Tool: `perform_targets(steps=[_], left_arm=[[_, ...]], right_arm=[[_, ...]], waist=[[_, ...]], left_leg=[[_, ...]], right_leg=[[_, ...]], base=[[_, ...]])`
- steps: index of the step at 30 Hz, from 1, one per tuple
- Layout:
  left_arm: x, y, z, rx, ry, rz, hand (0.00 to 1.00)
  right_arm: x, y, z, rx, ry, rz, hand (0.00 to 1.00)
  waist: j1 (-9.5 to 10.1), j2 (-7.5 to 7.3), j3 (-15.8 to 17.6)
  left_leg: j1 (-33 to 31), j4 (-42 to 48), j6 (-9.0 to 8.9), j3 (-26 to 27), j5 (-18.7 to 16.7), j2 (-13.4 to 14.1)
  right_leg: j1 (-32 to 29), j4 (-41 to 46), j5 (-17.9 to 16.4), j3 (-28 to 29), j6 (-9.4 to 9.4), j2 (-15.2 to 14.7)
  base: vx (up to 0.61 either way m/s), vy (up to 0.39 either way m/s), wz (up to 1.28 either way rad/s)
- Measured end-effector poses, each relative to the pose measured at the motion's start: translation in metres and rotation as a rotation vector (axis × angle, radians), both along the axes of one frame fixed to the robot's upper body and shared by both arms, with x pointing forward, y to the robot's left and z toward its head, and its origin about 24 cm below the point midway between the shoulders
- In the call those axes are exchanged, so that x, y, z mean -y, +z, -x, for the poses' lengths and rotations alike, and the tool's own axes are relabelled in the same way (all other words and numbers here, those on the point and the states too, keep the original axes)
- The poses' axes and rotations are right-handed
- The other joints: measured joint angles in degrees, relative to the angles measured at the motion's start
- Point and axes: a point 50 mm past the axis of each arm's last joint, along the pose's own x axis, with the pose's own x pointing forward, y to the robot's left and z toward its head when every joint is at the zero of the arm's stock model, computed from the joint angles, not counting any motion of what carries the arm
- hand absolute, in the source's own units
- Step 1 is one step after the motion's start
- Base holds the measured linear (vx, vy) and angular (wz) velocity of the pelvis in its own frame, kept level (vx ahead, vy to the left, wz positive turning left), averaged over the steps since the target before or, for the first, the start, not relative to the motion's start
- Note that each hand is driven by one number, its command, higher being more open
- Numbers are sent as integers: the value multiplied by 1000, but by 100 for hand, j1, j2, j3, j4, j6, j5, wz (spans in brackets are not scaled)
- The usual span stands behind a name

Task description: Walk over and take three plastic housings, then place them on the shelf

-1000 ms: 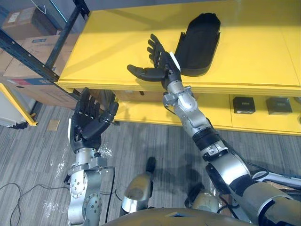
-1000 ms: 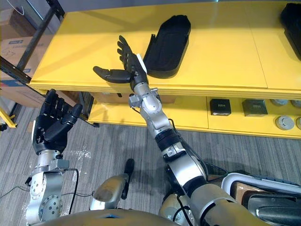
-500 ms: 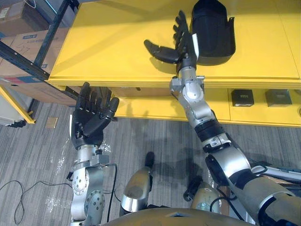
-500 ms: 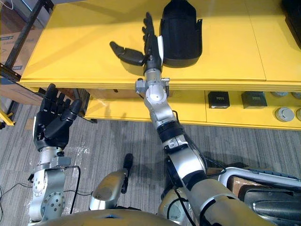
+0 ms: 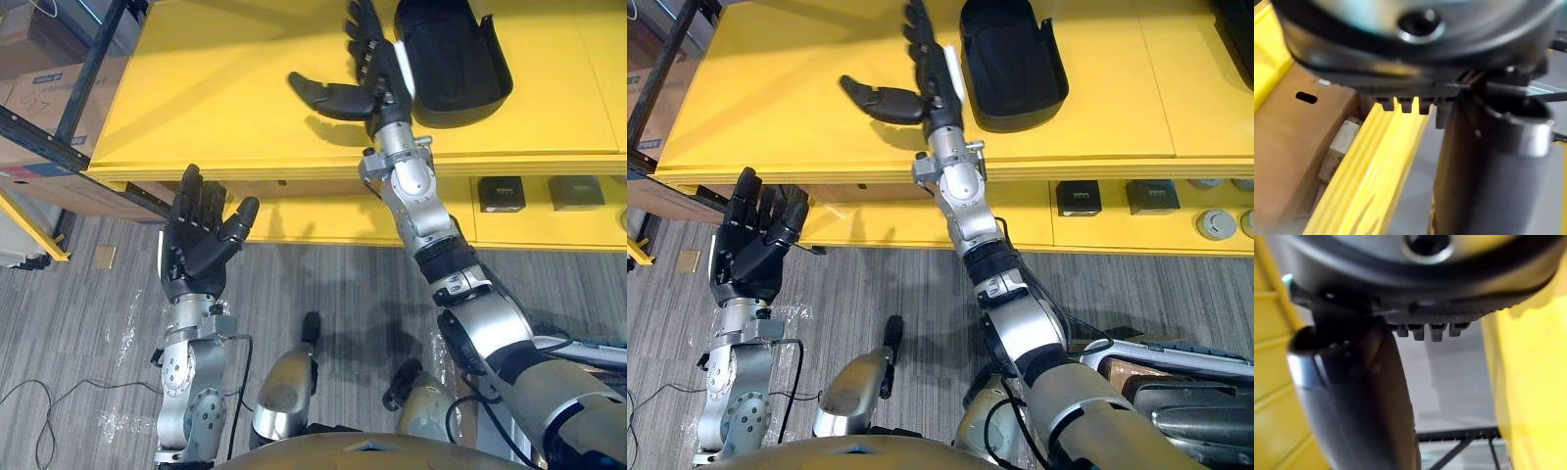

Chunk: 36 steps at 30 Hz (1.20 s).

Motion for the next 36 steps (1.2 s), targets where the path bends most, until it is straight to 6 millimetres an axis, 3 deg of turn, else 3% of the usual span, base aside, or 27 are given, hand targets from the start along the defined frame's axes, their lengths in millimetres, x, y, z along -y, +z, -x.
perform_targets(steps=[3,5,8,10,15,19,26,36], left_arm=[[-1,-7,0,-29,-4,-6,100],[-3,-11,0,-46,-8,-21,100],[-6,-11,1,-48,-16,-44,100],[-7,-11,1,-50,-22,-56,100],[-9,-18,0,-86,-28,-75,100],[-9,-23,1,-116,-41,-91,100],[-5,-25,-1,-150,-90,-119,100],[-4,-20,-2,-129,-114,-131,100]], right_arm=[[-7,35,33,217,113,44,100],[5,56,51,372,96,106,100],[35,65,48,412,-19,223,100],[54,60,41,368,-96,304,100],[108,33,15,189,-360,696,100],[128,22,8,122,-472,841,100],[150,11,3,34,-533,980,100],[162,-11,-2,-78,-503,1098,100]], waist=[[-60,-12,1],[-123,-46,-16],[-252,-168,-78],[-292,-224,-107],[-403,-268,-130],[-470,-388,-195],[-448,-582,-303],[-216,-585,-305]], left_leg=[[91,1,-12,38,-46,56],[177,5,11,121,-95,125],[185,5,37,203,-120,132],[191,28,62,266,-136,140],[313,102,139,493,-242,137],[335,105,137,552,-251,150],[334,127,138,563,-268,140],[247,194,137,510,-270,134]], right_leg=[[134,-270,133,29,-3,154],[264,-535,281,88,12,260],[378,-886,521,154,35,407],[451,-1062,654,192,53,456],[734,-1715,1098,396,123,575],[828,-1951,1241,424,128,632],[927,-2143,1360,415,139,654],[927,-2182,1396,365,134,658]], base=[[-15,-2,-15],[-29,40,-20],[-13,46,-17],[12,52,-22],[-27,62,-24],[-20,15,-9],[0,0,0],[-2,-1,2]])
